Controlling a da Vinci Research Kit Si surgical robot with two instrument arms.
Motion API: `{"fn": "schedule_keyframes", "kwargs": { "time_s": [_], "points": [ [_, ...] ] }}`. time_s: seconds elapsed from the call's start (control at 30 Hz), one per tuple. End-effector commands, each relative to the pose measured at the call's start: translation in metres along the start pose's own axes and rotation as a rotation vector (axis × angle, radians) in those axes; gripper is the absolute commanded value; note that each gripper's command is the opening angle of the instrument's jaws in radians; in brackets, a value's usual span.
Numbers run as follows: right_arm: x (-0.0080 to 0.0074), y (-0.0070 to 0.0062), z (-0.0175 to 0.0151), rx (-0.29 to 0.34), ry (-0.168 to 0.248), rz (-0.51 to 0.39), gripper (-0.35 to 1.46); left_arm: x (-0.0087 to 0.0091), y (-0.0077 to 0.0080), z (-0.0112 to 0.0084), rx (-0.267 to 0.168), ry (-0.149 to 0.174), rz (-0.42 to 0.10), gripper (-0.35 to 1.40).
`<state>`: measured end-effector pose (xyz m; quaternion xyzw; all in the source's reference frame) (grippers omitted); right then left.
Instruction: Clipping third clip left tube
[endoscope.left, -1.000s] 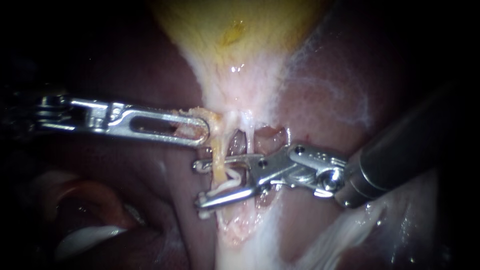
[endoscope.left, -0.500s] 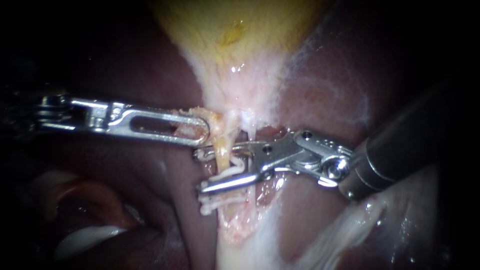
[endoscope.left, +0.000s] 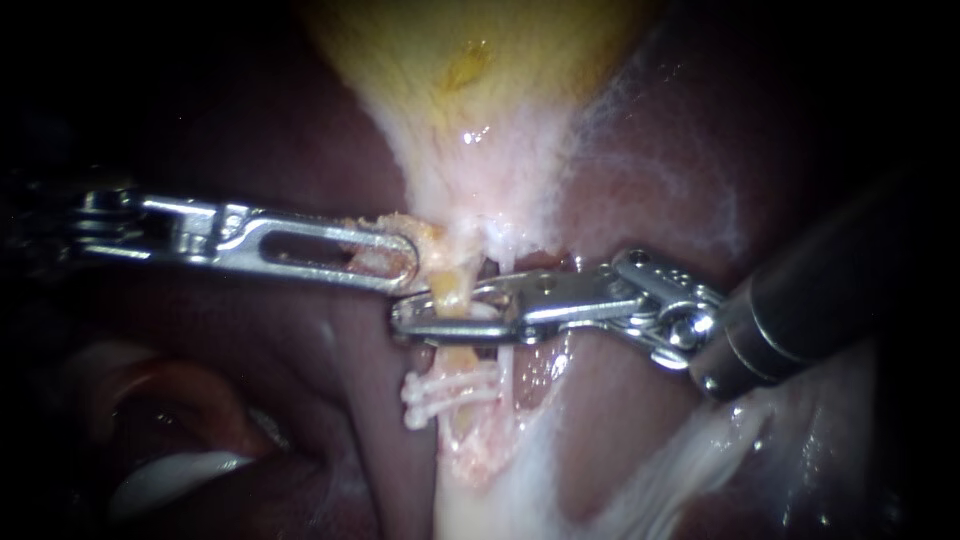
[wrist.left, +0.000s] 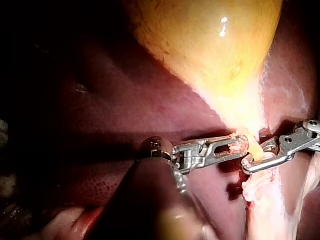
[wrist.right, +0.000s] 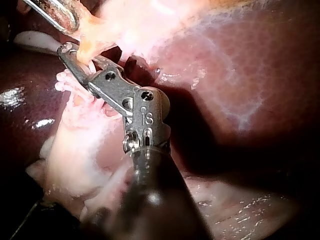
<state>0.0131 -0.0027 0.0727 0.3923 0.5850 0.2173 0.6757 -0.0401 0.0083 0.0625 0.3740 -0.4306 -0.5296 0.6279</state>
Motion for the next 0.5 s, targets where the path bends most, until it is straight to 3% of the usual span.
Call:
{"fn": "schedule_keyframes", "kwargs": {
  "time_s": [0.03, 0.5],
  "points": [
    [0.0001, -0.0001, 0.0, -0.002, -0.003, -0.001, -0.35, 0.0, 0.0, 0.0, 0.0, 0.0, 0.0, -0.35],
    [0.0001, -0.0003, 0.0, -0.004, -0.003, -0.001, -0.35, 0.0, 0.0001, 0.0, 0.0, 0.0, 0.0, -0.35]
  ]
}}
